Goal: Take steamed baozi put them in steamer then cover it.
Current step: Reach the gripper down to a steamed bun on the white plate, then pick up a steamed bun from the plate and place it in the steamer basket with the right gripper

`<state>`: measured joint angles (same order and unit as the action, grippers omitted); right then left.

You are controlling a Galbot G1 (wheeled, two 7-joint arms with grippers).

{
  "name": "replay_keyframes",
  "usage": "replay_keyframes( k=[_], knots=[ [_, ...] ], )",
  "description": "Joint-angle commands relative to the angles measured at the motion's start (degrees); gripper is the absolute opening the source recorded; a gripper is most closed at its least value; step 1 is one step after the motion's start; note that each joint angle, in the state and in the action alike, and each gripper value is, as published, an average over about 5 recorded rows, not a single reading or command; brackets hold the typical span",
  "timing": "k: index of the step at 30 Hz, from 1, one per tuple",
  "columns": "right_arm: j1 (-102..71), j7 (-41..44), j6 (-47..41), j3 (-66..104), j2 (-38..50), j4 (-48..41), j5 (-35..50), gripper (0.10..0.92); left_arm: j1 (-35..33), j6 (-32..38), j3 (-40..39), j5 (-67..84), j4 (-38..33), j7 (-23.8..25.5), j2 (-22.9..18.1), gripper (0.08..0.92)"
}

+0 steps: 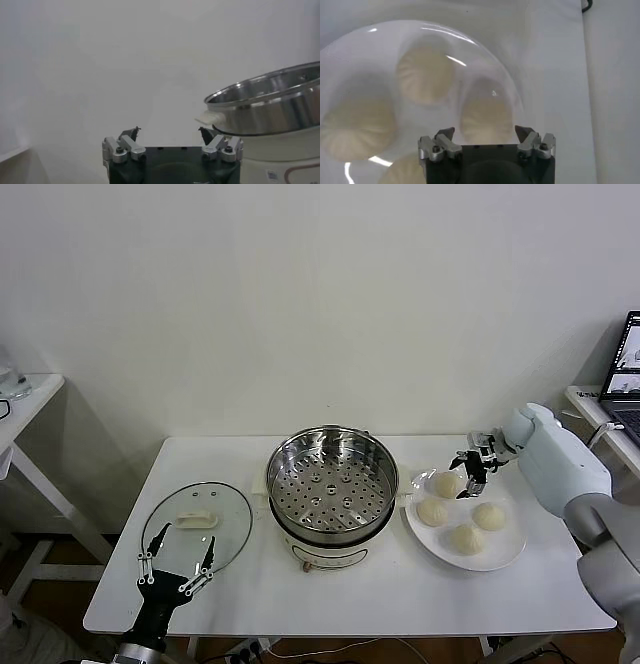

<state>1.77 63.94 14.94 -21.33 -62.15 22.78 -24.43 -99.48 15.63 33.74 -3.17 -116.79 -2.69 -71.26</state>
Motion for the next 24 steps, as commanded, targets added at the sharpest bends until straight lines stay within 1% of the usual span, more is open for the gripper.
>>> replay_keyframes(
  k=[1,3,9,15,19,24],
  knots=[
    [0.6,-1.5,0.5,-0.3,-1.7,-2.3,-2.6,0.817,0.3,-0.2,-0.1,-0.1,0.5,-0.3,0.0,0.823],
    [0.5,-1.5,0.5,-0.4,-1.8,-2.3,-2.8,0.793,0.2,-0.2,-0.1,-0.1,0.5,-0.3,-0.1,0.823],
    [0.2,-1.9,0.5,-0.6,-2.0,-2.1,-2.9,0.676,0.1,0.0,0.0,-0.1,0.3,-0.4,-0.1,0.823],
    [0.1,-1.7,1.1,-1.0,-0.8,0.4,-2.5,0.654,0.0,-0.1,0.1,-0.2,-0.2,-0.4,-0.1,0.823],
    [1.4,-0.5,3.0,-3.2,2.4,7.9,0.1,0.653,-0.1,-0.2,0.0,-0.2,-0.4,-0.5,0.0,0.823],
    [8.4,2.2,10.2,-9.5,7.2,20.8,7.6,0.659,0.1,-0.1,0.1,-0.3,-0.3,-0.5,0.2,0.823]
  ],
)
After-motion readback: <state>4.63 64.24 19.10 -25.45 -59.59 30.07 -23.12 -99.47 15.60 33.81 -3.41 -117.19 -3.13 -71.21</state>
